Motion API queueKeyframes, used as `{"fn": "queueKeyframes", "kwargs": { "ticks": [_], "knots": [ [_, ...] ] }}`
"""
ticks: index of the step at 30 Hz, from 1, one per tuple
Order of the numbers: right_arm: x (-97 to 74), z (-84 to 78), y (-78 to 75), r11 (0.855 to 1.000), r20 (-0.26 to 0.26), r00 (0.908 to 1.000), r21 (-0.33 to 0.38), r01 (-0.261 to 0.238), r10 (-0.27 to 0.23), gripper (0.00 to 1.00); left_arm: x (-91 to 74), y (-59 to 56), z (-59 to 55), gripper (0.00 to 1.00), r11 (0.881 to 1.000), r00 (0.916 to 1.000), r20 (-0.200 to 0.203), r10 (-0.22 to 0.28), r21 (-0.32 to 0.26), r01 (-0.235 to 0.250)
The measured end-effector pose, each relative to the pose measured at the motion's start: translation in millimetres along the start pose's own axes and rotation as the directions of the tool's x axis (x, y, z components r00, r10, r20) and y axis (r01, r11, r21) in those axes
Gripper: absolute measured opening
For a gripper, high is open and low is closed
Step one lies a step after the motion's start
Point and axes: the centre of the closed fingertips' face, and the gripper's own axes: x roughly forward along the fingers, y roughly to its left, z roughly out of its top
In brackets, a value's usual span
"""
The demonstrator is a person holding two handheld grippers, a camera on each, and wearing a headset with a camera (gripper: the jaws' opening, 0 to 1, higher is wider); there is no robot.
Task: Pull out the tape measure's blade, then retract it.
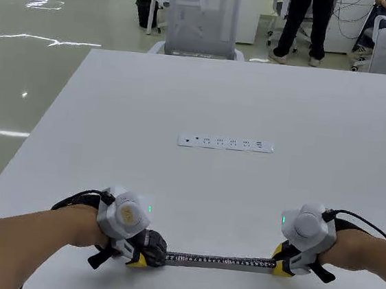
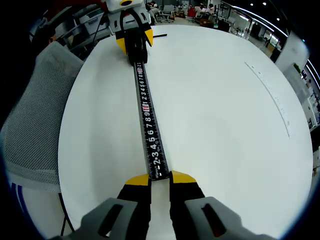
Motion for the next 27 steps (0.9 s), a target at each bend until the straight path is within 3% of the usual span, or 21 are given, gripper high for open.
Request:
{"fn": "queueKeyframes", "kwargs": {
  "ticks": [11, 27],
  "knots": [
    [0.8, 0.4, 0.8, 0.999, 0.055, 0.9985, 0.039, 0.002, -0.004, 0.14, 0.6, 0.2, 0.3, 0.33, 1.000, 1.0000, -0.001, 0.000, 0.004, 0.000],
    [0.4, 4.0, 1.9, 0.999, 0.061, 0.9980, 0.039, 0.013, -0.016, 0.16, 0.5, 0.9, -0.4, 0.33, 1.000, 1.0000, -0.001, 0.000, 0.009, 0.000]
  ]
}}
